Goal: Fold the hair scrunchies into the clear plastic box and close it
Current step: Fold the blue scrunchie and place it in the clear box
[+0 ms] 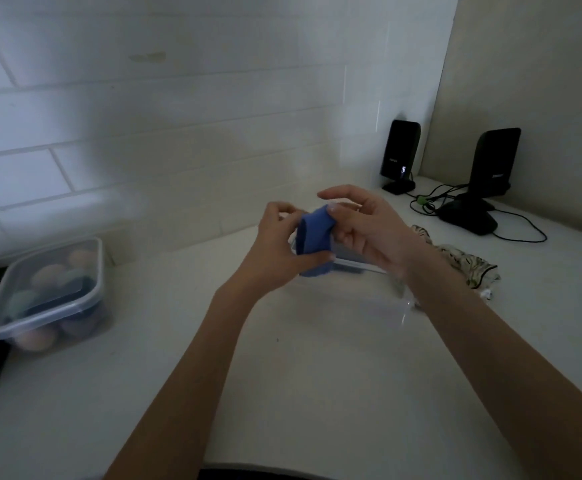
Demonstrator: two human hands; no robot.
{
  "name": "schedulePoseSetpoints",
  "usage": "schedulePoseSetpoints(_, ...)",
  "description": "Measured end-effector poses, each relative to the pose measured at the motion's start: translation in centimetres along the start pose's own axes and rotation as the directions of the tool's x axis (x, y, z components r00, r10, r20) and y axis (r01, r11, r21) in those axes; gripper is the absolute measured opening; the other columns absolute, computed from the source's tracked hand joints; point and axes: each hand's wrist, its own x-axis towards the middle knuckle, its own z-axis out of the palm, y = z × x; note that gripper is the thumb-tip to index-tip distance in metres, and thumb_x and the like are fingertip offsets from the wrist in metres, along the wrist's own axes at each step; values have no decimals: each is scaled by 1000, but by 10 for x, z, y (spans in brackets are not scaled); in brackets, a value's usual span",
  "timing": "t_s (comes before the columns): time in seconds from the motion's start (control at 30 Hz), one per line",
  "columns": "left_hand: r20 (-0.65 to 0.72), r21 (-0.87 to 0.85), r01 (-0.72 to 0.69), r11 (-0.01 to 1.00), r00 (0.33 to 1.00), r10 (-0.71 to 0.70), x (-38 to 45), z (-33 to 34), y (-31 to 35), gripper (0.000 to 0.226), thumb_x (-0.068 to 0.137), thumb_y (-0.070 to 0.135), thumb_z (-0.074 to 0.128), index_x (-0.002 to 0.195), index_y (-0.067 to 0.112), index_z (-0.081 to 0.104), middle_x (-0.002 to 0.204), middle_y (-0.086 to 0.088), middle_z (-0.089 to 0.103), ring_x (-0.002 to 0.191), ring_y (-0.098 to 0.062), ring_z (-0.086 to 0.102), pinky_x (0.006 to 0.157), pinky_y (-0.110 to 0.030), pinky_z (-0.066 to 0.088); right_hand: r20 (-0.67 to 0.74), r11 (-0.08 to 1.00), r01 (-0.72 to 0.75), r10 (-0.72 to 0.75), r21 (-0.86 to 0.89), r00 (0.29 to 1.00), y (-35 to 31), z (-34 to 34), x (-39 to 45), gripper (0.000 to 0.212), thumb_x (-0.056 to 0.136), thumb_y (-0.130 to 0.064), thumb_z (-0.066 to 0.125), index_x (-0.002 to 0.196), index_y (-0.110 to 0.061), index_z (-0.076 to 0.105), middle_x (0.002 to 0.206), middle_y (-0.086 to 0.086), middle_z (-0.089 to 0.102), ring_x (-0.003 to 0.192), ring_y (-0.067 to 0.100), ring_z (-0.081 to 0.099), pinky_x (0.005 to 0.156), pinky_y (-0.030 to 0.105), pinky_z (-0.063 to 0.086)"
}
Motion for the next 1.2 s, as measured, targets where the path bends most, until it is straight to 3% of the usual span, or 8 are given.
schedulePoseSetpoints(0.1,2,-120,55,991,998,-55,1,4,-2,24,80,19,72,101,16,61,103,2,58,82,-2,58,69,-4,45,-120,1000,-2,0,-19,993,10,-9,-2,16,90,-13,57,104,-17,63,88,5,61,64,8,57,61,19,52)
schedulePoseSetpoints(0.2,-17,-118,105,988,994,-107,-1,7,-3,7,88,21,61,91,14,60,72,13,58,58,4,55,56,-3,41,-163,955,-84,38,-285,986,19,-13,-4,17,90,-24,60,106,-22,62,98,5,63,74,14,60,67,29,52)
schedulePoseSetpoints(0.3,-49,-161,101,982,993,-110,-3,9,-2,11,94,24,52,89,15,57,72,12,59,61,1,55,53,-5,43,-98,914,-102,69,-393,993,21,-5,-8,25,89,-22,60,112,-15,58,98,3,63,76,8,62,65,24,53)
schedulePoseSetpoints(0.5,-136,-196,135,971,977,-163,-3,7,-5,31,95,29,48,65,22,46,59,5,48,44,3,45,44,-9,33,-23,786,-65,64,-615,998,28,-1,-8,44,76,-25,75,116,-14,58,112,9,65,100,26,64,88,42,54)
schedulePoseSetpoints(0.73,-81,-248,153,957,981,-178,-8,11,3,16,93,32,50,81,21,54,64,4,58,44,2,55,38,-12,40,-17,845,-61,62,-531,998,28,8,-13,34,83,-9,67,115,-3,57,108,16,69,95,23,69,82,36,58)
schedulePoseSetpoints(0.93,119,-359,227,905,973,-197,-7,1,0,28,85,26,64,102,4,59,76,-1,72,66,-10,70,53,-20,51,-127,885,-44,-17,-463,992,26,4,-14,22,89,-11,59,111,-5,58,93,28,70,84,36,68,74,43,56)
schedulePoseSetpoints(1.13,129,-495,249,832,969,-213,-7,-4,-1,28,87,15,63,110,1,56,69,1,74,68,-15,71,54,-25,55,-13,930,10,-16,-366,1000,24,2,-14,27,91,0,52,116,-10,56,80,18,69,65,15,66,61,22,53)
schedulePoseSetpoints(1.2,130,-522,223,823,975,-182,-8,-5,0,14,88,11,60,102,11,58,68,5,73,68,-13,70,55,-24,55,-6,934,24,-28,-356,1000,24,1,-14,30,91,4,51,120,-1,55,89,26,68,67,22,66,57,22,55)
